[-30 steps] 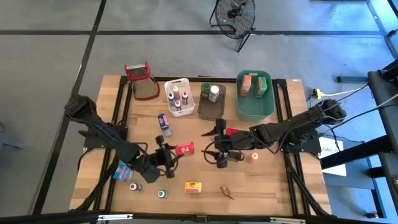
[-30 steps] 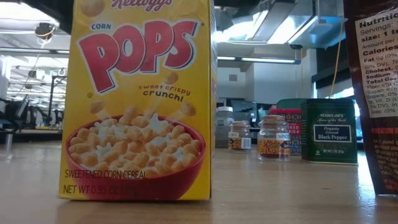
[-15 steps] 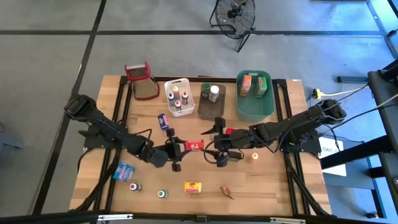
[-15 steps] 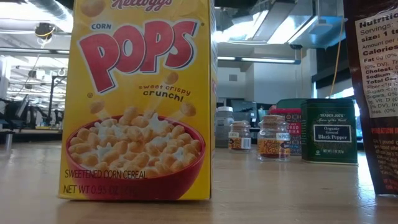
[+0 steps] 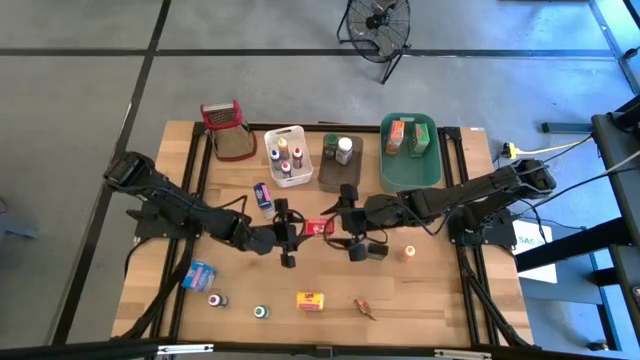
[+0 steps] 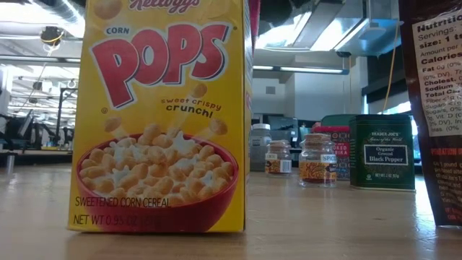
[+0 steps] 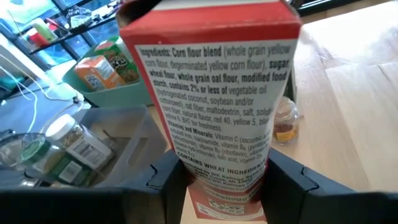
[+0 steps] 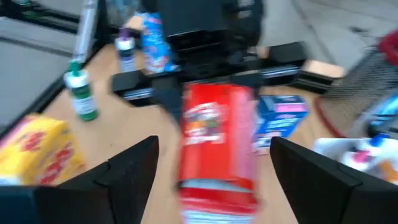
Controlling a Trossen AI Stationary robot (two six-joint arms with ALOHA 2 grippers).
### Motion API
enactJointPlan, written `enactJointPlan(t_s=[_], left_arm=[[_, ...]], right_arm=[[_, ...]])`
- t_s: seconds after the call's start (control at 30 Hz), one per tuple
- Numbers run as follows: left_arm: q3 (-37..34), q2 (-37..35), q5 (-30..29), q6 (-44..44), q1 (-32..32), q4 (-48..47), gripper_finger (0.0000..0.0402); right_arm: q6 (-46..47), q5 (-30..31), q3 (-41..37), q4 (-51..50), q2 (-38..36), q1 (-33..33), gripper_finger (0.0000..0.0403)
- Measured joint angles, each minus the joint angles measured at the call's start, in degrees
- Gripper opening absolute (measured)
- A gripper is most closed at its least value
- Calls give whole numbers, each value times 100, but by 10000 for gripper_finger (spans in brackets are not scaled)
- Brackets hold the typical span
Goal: Pick & Place Kitchen Items
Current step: Put the red cereal box into the green bin
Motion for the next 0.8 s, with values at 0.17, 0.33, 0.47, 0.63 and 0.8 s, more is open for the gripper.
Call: enactJointPlan(t_s=[0.17, 0.33, 0.47, 0.63, 0.8], left_arm=[[0, 0, 253, 99, 103, 230, 155], [0, 0, 302, 101, 177, 263, 155], [-2, 2, 438, 101, 223, 298, 155], [-2, 2, 508, 88, 275, 298, 155], [-2, 2, 520, 84, 281, 288, 155]], right_arm=[[63, -125, 0, -97, 8, -87, 309], [62, -120, -2, -58, 164, -142, 306], [58, -104, -2, -19, 281, -164, 290], [-47, -25, -3, -6, 293, -167, 253], [-87, 135, -4, -4, 293, -166, 203]])
